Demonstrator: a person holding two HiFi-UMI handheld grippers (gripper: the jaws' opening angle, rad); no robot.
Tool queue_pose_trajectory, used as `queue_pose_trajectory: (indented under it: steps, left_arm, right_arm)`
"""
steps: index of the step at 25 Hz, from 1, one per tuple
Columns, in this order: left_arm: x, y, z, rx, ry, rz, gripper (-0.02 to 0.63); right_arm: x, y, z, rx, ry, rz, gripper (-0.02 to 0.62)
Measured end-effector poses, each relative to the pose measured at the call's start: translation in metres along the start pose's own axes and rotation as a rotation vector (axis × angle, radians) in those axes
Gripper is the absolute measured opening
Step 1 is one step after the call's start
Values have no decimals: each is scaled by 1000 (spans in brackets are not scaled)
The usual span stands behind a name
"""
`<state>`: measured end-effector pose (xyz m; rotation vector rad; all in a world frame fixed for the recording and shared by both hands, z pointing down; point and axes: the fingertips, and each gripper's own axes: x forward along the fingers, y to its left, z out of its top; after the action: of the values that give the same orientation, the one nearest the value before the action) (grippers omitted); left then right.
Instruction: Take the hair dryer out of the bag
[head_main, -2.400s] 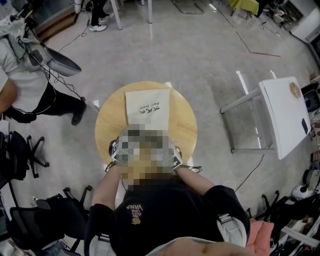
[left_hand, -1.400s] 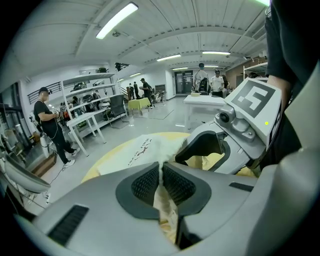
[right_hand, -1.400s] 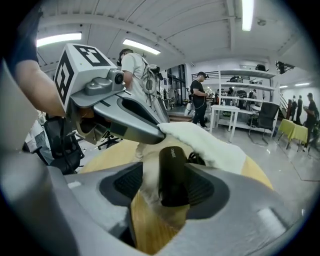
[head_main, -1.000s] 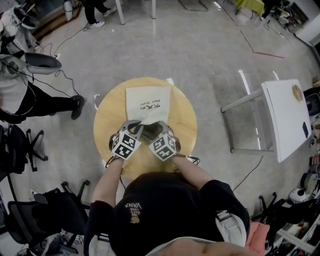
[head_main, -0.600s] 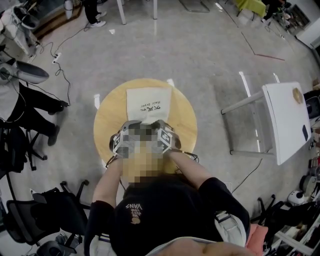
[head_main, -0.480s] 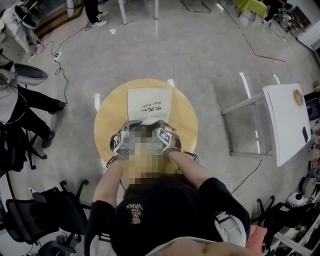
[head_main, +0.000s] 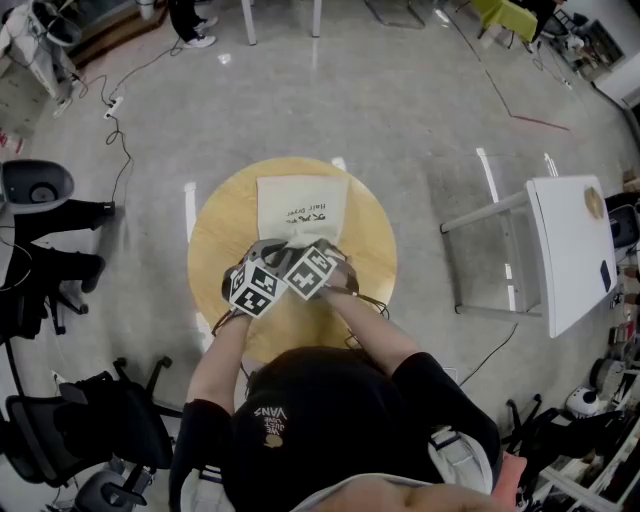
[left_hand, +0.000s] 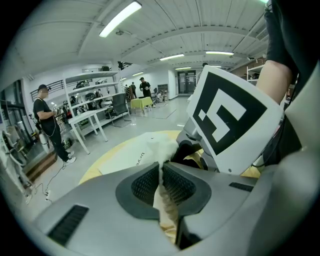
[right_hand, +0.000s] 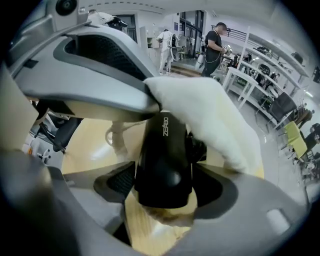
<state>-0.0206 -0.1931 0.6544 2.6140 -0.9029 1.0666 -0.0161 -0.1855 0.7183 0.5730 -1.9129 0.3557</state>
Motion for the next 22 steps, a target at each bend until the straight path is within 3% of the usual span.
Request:
queue_pose_trajectory:
  steps: [11,22]
  left_arm:
    - [4,3,-4,10,-7,-42,26]
    - [7,5,-9,-12,-13,-65,26]
  right_arm:
    - [17,0,-4,-3,49,25,353]
    - [29,2,-2,17,33,60,362]
